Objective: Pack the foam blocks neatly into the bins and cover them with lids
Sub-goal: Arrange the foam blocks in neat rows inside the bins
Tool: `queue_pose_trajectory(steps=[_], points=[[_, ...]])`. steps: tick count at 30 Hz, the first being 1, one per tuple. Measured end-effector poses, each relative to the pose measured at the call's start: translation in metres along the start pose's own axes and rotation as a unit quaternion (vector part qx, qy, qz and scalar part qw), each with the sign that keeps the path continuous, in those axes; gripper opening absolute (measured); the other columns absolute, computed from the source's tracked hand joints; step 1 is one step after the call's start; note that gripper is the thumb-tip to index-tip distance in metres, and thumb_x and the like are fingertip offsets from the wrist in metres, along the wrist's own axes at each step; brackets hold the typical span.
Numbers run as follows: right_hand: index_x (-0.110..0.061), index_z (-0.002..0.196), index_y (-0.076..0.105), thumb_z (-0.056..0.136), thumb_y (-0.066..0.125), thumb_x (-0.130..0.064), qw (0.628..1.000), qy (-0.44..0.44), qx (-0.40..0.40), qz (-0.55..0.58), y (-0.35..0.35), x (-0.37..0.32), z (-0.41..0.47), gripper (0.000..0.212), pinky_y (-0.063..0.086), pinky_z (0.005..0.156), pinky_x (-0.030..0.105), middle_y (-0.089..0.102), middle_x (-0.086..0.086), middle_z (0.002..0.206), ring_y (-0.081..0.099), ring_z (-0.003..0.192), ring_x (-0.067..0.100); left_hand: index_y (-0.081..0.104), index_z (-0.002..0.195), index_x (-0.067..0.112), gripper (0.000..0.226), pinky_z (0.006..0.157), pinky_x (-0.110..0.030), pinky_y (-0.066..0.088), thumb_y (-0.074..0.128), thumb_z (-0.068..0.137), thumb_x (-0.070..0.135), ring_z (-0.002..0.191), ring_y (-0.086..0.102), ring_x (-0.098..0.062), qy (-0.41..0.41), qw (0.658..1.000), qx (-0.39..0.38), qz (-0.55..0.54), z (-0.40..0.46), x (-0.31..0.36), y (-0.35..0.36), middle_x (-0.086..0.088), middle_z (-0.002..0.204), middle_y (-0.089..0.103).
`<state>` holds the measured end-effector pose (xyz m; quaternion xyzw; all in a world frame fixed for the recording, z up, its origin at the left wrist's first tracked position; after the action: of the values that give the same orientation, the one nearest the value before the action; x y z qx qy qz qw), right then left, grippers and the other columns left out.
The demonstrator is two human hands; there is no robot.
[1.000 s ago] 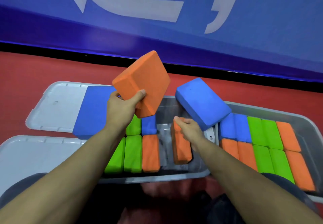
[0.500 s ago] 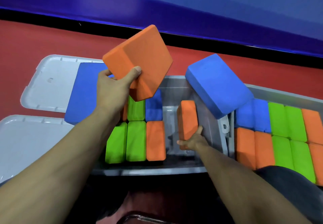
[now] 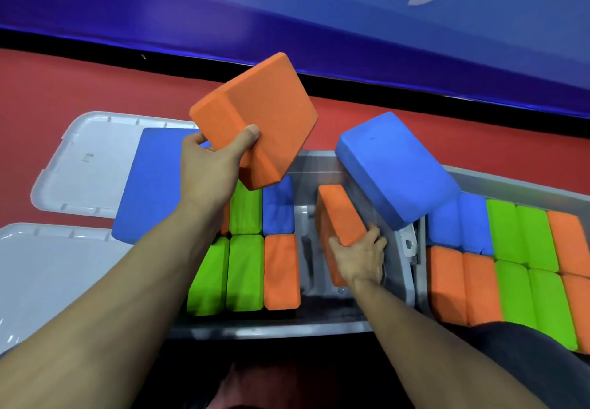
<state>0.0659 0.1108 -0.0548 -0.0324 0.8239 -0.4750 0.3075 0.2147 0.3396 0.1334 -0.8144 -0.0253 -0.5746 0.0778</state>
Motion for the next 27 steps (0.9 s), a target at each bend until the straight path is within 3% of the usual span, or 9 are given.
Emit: queue_pose_trajectory(steps=[5, 9, 15, 19, 22, 25, 27], points=[[-0.013, 0.144, 0.037, 0.072, 0.073, -0.064, 0.992, -0.001, 0.077, 0.098, -0.018, -0.02, 0.0, 0.095, 0.042, 0.108, 0.052, 0.049, 0.014, 0.136, 0.045, 0.131, 0.035, 0.053, 0.127, 0.017, 0.071, 0.085, -0.038, 0.061, 0.088, 0.071, 0.043, 0.087, 0.074, -0.006, 0.006, 1.0, -0.001, -0.005, -0.001, 0.005, -0.007, 0.007, 0.103, 0.075], [-0.014, 0.13, 0.049, 0.065, 0.076, -0.073, 0.985, -0.008, 0.099, 0.142, -0.023, -0.028, 0.0, 0.092, 0.046, 0.106, 0.05, 0.056, 0.005, 0.129, 0.049, 0.127, 0.027, 0.054, 0.126, 0.017, 0.073, 0.085, -0.041, 0.061, 0.088, 0.069, 0.046, 0.089, 0.075, -0.009, 0.001, 1.0, -0.003, -0.01, -0.001, 0.006, -0.012, 0.005, 0.104, 0.075], [-0.015, 0.129, 0.054, 0.067, 0.066, -0.084, 0.992, -0.055, 0.099, 0.048, -0.021, -0.042, 0.0, 0.093, 0.046, 0.101, 0.049, 0.055, 0.007, 0.125, 0.049, 0.126, 0.028, 0.054, 0.127, 0.016, 0.068, 0.074, -0.029, 0.059, 0.087, 0.073, 0.041, 0.084, 0.075, -0.005, 0.003, 1.0, -0.005, -0.016, -0.002, 0.009, -0.012, 0.006, 0.099, 0.076], [-0.016, 0.137, 0.053, 0.07, 0.06, -0.086, 0.997, -0.064, 0.039, -0.034, -0.003, -0.044, 0.0, 0.097, 0.042, 0.104, 0.049, 0.054, 0.011, 0.13, 0.046, 0.127, 0.031, 0.053, 0.127, 0.017, 0.068, 0.073, -0.027, 0.058, 0.087, 0.074, 0.041, 0.085, 0.074, -0.005, 0.003, 1.0, -0.008, -0.012, -0.003, 0.009, -0.012, 0.004, 0.103, 0.076], [-0.02, 0.156, 0.031, 0.075, 0.052, -0.087, 0.991, -0.052, -0.094, -0.085, 0.02, -0.034, 0.006, 0.107, 0.038, 0.11, 0.049, 0.048, 0.016, 0.145, 0.04, 0.136, 0.036, 0.054, 0.127, 0.017, 0.069, 0.076, -0.028, 0.059, 0.087, 0.073, 0.042, 0.086, 0.074, -0.004, 0.001, 1.0, -0.005, -0.004, -0.002, 0.008, -0.014, 0.005, 0.104, 0.075], [-0.027, 0.162, 0.006, 0.074, 0.055, -0.086, 0.971, -0.033, -0.233, -0.041, 0.037, -0.029, 0.006, 0.117, 0.035, 0.116, 0.047, 0.039, 0.013, 0.157, 0.041, 0.142, 0.034, 0.053, 0.127, 0.018, 0.069, 0.074, -0.026, 0.059, 0.087, 0.072, 0.042, 0.085, 0.074, -0.003, -0.002, 1.0, -0.003, 0.0, -0.002, 0.008, -0.013, 0.006, 0.104, 0.074], [-0.023, 0.162, 0.01, 0.071, 0.066, -0.08, 0.962, -0.014, -0.273, 0.011, 0.04, -0.024, 0.008, 0.121, 0.04, 0.114, 0.044, 0.044, 0.007, 0.155, 0.048, 0.138, 0.028, 0.053, 0.127, 0.018, 0.069, 0.069, -0.022, 0.056, 0.087, 0.073, 0.042, 0.083, 0.073, -0.001, -0.005, 1.0, -0.004, 0.001, -0.002, 0.007, -0.011, 0.007, 0.104, 0.074]])
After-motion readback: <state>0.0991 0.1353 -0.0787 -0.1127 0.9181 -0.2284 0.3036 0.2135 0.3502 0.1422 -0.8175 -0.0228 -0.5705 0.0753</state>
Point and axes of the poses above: each hand's wrist, its own z-axis towards the middle knuckle, its own y-axis out of the palm, x = y × z, the point moved 4 cm from there along z, towards the middle knuckle
